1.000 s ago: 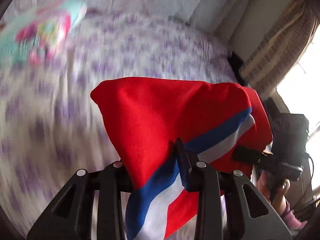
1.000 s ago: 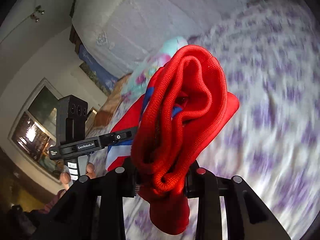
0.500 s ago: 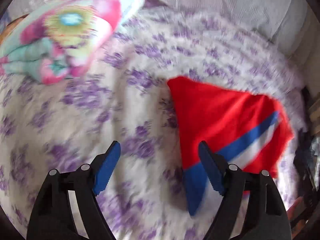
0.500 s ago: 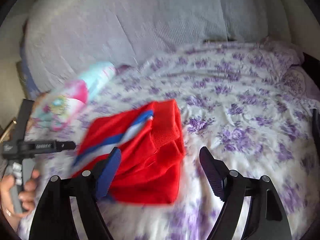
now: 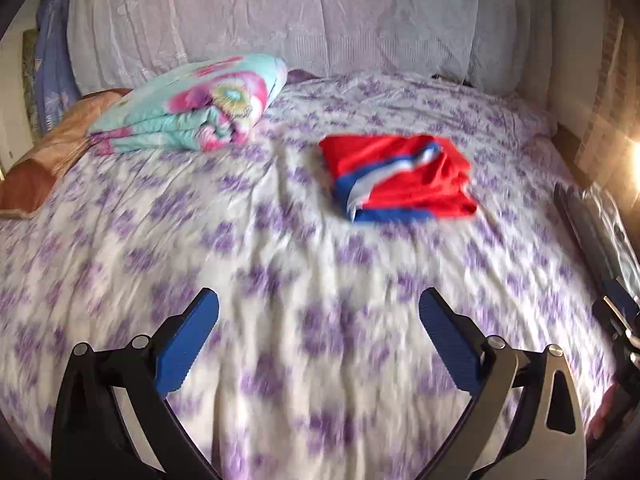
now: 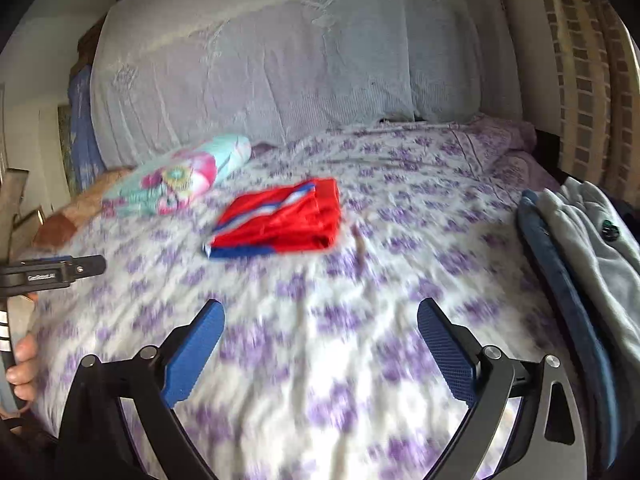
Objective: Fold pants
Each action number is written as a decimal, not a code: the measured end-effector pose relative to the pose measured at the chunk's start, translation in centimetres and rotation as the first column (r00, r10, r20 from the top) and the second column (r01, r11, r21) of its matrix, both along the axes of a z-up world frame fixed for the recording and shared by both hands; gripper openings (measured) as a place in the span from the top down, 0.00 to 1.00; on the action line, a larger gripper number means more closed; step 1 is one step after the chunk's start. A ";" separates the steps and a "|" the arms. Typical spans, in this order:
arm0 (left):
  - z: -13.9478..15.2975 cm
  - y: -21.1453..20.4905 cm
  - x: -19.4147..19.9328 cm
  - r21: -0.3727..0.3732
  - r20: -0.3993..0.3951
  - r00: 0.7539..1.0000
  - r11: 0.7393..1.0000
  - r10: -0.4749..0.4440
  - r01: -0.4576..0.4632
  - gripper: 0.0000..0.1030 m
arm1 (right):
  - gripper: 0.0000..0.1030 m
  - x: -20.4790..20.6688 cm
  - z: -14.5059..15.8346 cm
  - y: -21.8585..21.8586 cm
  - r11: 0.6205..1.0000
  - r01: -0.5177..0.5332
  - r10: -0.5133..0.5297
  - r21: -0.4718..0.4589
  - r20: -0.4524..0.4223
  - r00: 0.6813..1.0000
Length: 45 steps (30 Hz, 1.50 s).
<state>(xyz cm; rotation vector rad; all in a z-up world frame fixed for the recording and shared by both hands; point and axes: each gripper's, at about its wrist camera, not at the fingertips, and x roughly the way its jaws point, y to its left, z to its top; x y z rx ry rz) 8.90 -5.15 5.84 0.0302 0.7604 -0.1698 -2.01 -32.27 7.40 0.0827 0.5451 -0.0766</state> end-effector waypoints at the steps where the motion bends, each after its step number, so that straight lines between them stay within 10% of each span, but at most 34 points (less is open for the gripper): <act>1: 0.0 0.0 -0.7 0.015 0.013 1.000 1.000 0.003 -0.003 0.05 | 0.05 -1.0 0.3 -0.1 1.000 0.005 -0.005 -0.006 0.006 1.000; 15: 1.1 1.4 -9.6 0.074 0.138 0.990 0.997 0.022 -0.033 0.05 | 0.05 -7.2 0.6 2.8 0.999 -0.001 0.003 -0.054 0.043 0.999; 45: 0.9 0.8 -10.4 0.064 0.148 0.988 0.998 -0.033 0.023 0.05 | 0.05 -8.4 0.9 3.1 0.999 0.014 -0.012 -0.052 0.042 0.999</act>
